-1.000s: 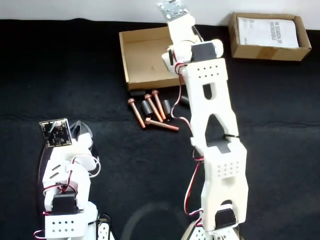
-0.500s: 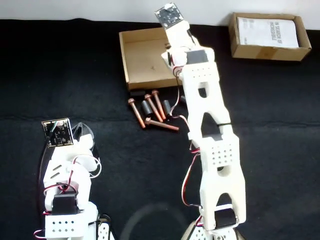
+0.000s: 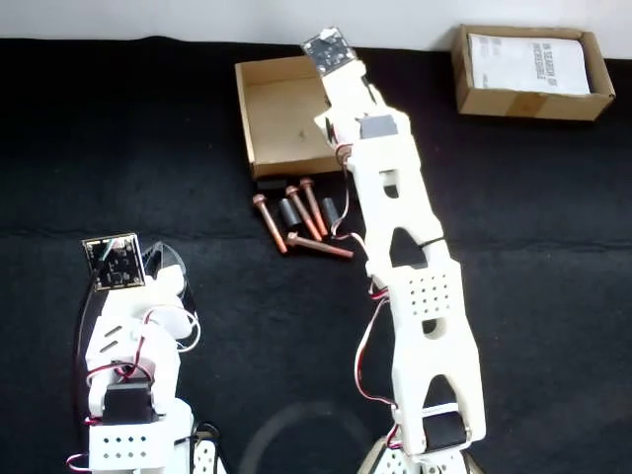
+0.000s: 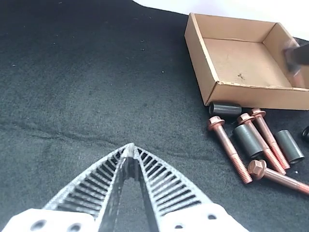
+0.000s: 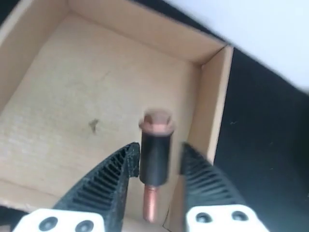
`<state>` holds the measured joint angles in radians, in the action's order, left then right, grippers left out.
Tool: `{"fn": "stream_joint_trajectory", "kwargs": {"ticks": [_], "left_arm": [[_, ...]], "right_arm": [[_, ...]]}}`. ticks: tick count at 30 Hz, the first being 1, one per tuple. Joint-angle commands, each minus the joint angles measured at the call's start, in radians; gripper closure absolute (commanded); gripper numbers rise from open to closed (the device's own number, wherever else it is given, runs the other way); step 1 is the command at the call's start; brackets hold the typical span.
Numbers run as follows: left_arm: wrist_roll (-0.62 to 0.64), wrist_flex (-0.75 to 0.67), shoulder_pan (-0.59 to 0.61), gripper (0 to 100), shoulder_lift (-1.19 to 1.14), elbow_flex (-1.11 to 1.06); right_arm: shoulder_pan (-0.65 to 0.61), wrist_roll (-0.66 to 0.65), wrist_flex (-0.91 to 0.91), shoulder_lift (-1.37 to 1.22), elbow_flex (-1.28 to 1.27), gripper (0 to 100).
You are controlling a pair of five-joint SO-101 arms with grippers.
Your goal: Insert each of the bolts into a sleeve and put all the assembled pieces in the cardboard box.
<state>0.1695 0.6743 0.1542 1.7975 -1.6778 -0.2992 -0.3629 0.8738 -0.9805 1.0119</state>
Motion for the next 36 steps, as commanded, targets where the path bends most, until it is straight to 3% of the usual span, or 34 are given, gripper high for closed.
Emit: {"fn": "stream_joint_trajectory", "kwargs": {"ticks": [1,18,28,36], "left_arm": [[0.0,0.002,-0.008,99,0.008,-0.018],[0.0,-0.002,0.008,99,0.005,-0.018],[0.0,0.002,0.01,99,0.005,-0.018],[0.0,0.002,0.01,99,0.002,-0.018]], "right_arm": [[0.013,-0.012,-0.019,0.031,0.05,82.6],[0.016,-0.011,0.503,0.326,0.051,82.6],[-0.025,-0.015,0.82,0.348,0.051,82.6],[0.022,-0.259,0.878,0.292,0.045,82.6]]}}
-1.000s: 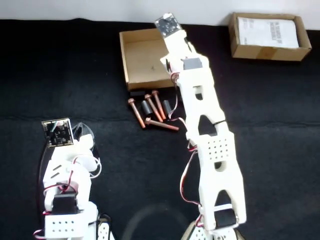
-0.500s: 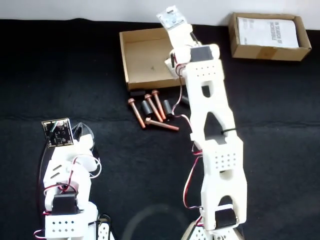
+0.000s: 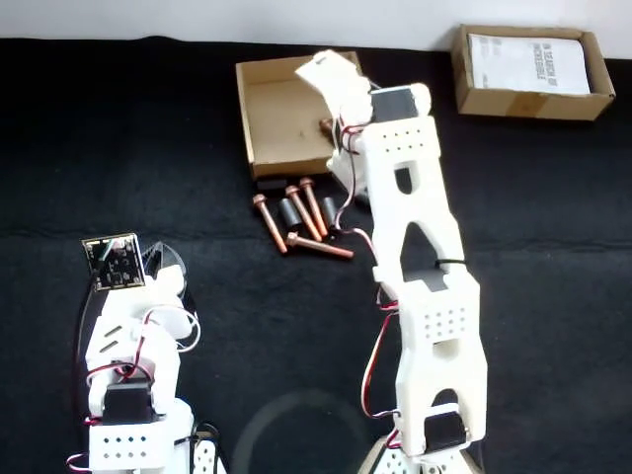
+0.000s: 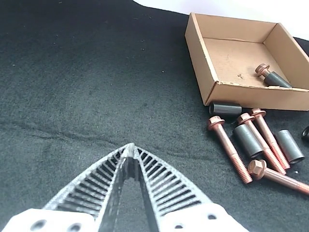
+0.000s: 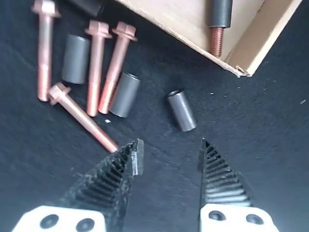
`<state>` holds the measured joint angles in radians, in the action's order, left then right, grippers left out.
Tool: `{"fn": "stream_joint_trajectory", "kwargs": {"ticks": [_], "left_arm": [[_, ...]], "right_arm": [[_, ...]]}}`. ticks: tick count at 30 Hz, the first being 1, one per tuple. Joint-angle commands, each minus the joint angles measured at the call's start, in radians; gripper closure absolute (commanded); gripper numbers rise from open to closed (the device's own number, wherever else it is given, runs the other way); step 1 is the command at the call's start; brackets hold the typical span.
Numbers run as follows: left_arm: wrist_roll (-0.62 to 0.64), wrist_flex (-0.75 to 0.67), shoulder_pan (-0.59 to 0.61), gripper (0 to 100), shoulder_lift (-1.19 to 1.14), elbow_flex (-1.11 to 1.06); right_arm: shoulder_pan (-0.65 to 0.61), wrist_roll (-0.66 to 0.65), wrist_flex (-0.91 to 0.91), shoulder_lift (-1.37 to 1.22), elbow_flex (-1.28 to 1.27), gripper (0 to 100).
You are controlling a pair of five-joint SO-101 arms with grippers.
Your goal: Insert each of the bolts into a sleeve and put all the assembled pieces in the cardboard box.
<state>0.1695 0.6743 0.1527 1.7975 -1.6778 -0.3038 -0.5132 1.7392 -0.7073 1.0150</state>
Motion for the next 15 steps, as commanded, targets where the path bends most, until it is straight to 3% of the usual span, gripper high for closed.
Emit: {"fn": "stream_joint_trajectory", "kwargs": {"ticks": [1,15], "left_arm": [[0.0,0.002,0.012,99,0.002,-0.018],[0.0,0.003,0.013,99,0.002,-0.018]], "right_arm": [[0.03,-0.147,0.013,-0.001,0.042,82.6],[0.036,-0.425,-0.027,-0.214,0.047,82.6]]}}
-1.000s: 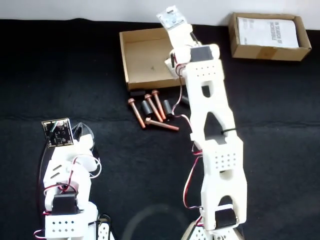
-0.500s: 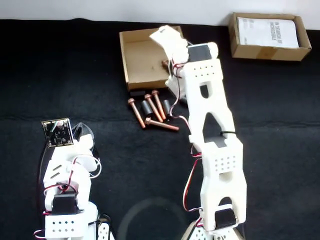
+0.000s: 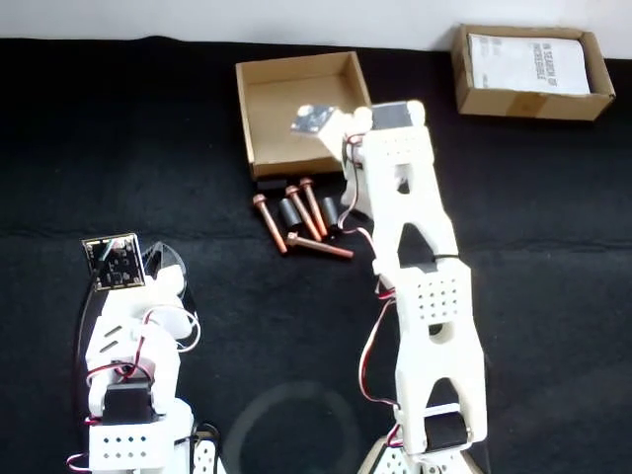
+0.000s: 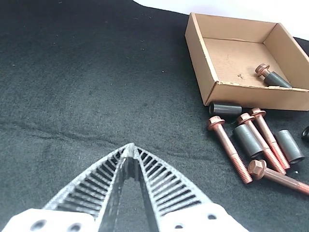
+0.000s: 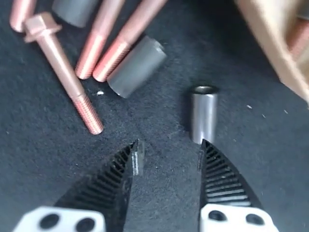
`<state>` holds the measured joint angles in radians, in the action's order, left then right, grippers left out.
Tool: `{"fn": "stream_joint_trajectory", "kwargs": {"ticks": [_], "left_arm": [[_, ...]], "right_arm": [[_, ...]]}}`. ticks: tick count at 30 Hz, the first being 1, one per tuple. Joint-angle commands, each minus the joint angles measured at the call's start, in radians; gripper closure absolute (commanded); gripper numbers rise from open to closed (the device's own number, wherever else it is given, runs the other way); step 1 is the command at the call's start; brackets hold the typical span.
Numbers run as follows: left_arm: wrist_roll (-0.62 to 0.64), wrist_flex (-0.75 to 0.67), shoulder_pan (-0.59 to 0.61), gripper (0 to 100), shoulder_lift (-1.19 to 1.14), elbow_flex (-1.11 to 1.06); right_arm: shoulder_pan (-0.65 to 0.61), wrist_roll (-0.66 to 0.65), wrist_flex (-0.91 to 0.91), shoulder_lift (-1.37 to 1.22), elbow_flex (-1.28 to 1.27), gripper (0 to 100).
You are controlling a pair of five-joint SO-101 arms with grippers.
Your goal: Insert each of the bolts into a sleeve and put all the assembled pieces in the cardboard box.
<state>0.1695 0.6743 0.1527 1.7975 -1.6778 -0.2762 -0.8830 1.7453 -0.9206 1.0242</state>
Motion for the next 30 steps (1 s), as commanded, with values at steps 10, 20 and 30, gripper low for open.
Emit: {"fn": "stream_joint_trajectory", "kwargs": {"ticks": [10,20,30], "left_arm": [[0.0,0.003,0.013,99,0.008,-0.018],[0.0,0.003,0.013,99,0.008,-0.018],[0.0,0.005,0.01,99,0.002,-0.018]], "right_arm": [[0.015,-0.114,-0.143,-0.054,0.038,82.6],[0.016,-0.109,-0.142,-0.116,0.038,98.8],[0.041,-0.107,-0.056,-0.048,0.17,99.0]]}}
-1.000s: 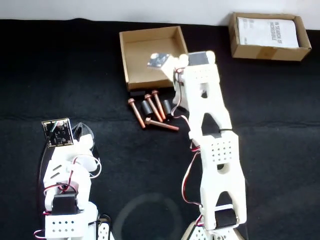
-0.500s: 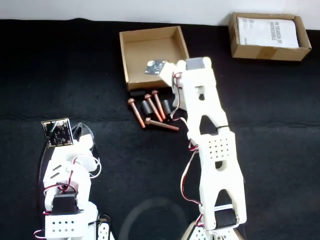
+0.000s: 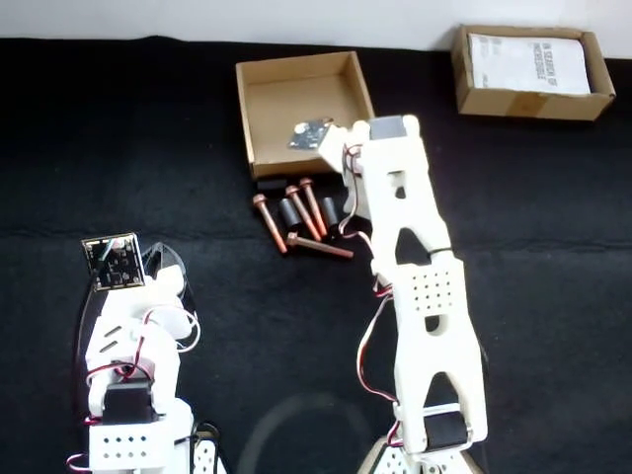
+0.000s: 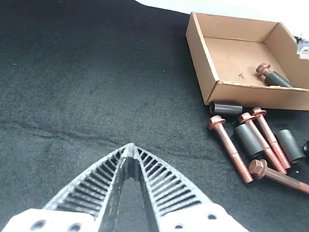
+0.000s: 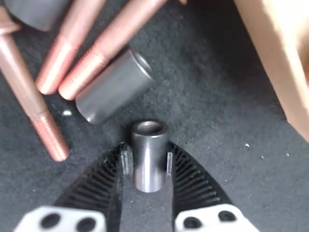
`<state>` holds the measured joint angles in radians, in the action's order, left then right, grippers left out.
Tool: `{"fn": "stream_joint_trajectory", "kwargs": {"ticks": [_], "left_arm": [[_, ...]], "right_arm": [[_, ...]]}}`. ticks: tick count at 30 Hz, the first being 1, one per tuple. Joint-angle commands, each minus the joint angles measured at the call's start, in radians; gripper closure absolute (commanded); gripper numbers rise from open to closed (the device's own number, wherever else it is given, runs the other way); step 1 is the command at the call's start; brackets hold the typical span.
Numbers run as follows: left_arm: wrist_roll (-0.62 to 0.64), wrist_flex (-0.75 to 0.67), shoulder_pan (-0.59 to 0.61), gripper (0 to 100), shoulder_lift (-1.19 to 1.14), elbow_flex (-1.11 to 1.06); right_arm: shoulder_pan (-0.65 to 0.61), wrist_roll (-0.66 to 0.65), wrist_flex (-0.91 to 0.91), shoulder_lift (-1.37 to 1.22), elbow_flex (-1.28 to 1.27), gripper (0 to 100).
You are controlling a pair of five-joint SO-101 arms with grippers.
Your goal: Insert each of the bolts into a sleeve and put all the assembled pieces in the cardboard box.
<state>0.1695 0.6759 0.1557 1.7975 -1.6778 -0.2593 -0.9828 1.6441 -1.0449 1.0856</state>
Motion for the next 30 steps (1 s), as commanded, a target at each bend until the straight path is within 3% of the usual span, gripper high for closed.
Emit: {"fn": "stream_joint_trajectory", "kwargs": {"ticks": [1,14,21,30], "left_arm": [[0.0,0.003,0.005,99,0.001,-0.018],[0.0,0.003,0.001,99,-0.005,-0.018],[-0.005,-0.109,0.001,99,-0.166,-0.025],[-0.002,-0.184,0.001,99,-0.351,-0.025]], "right_arm": [[0.025,-0.006,0.07,0.094,0.148,99.0],[0.031,0.434,0.122,0.452,0.219,99.0],[0.033,0.603,0.12,0.803,-0.039,99.0],[0.056,0.666,0.12,1.228,-0.455,99.0]]}}
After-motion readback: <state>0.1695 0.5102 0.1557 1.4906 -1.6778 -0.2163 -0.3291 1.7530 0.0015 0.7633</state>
